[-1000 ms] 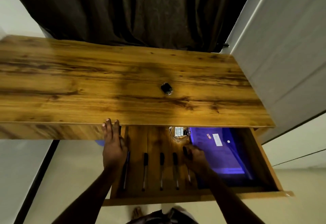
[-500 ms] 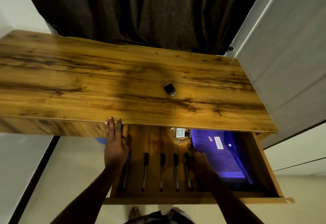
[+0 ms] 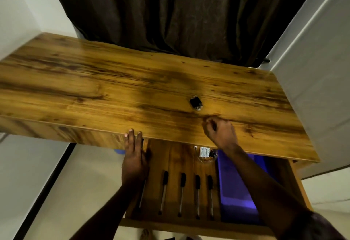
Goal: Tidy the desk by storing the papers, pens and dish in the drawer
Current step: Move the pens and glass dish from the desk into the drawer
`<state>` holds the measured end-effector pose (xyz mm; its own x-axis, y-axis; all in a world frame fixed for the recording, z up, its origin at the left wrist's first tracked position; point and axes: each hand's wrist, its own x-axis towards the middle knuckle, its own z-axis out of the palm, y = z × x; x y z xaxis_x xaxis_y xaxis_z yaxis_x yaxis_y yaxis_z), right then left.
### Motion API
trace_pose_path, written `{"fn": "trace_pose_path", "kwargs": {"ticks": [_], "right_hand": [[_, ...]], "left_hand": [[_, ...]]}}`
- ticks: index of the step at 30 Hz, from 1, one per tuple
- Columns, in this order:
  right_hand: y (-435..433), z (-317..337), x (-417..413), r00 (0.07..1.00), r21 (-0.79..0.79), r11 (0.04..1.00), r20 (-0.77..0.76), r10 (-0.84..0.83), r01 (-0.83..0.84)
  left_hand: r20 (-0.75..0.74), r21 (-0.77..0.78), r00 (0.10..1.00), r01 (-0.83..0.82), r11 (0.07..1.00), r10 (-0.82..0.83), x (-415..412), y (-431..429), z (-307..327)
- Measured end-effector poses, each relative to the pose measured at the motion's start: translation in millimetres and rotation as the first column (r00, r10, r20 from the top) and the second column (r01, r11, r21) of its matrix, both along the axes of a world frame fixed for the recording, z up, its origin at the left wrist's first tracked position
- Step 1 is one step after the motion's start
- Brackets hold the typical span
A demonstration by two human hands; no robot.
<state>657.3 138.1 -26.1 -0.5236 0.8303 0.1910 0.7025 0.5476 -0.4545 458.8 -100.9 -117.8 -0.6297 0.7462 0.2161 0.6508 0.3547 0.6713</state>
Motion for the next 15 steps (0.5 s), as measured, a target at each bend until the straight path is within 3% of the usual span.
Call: {"fn": "trace_pose_path", "kwargs": {"ticks": [3, 5, 9, 12, 15], "right_hand": [[28, 5, -34, 0.993, -0.03, 0.995, 0.061, 0.1, -0.099], [49, 5, -54, 0.97, -0.032, 0.988, 0.187, 0.154, -0.151], [82, 15, -85, 0.718, -0.068, 0.934, 0.621, 0.315, -0.35], [91, 22, -97, 0.614, -0.148, 0.905, 0.691, 0.383, -0.399], [93, 25, -100, 0.563, -0.132, 0.89, 0.732, 0.385, -0.437]], "left_hand": [[-0.007, 0.002, 1.0, 0.012, 1.0, -0.012, -2, 0, -3], [-0.007, 0.006, 1.0, 0.012, 1.0, -0.012, -3, 1, -4], [-0.009, 0.03, 1.0, -0.011, 0.999, 0.012, 1, 2, 3], [-0.022, 0.022, 1.0, -0.02, 1.0, 0.02, 1, 2, 4], [-0.018, 0.005, 0.999, -0.029, 1.0, 0.03, 0, 3, 2]]}}
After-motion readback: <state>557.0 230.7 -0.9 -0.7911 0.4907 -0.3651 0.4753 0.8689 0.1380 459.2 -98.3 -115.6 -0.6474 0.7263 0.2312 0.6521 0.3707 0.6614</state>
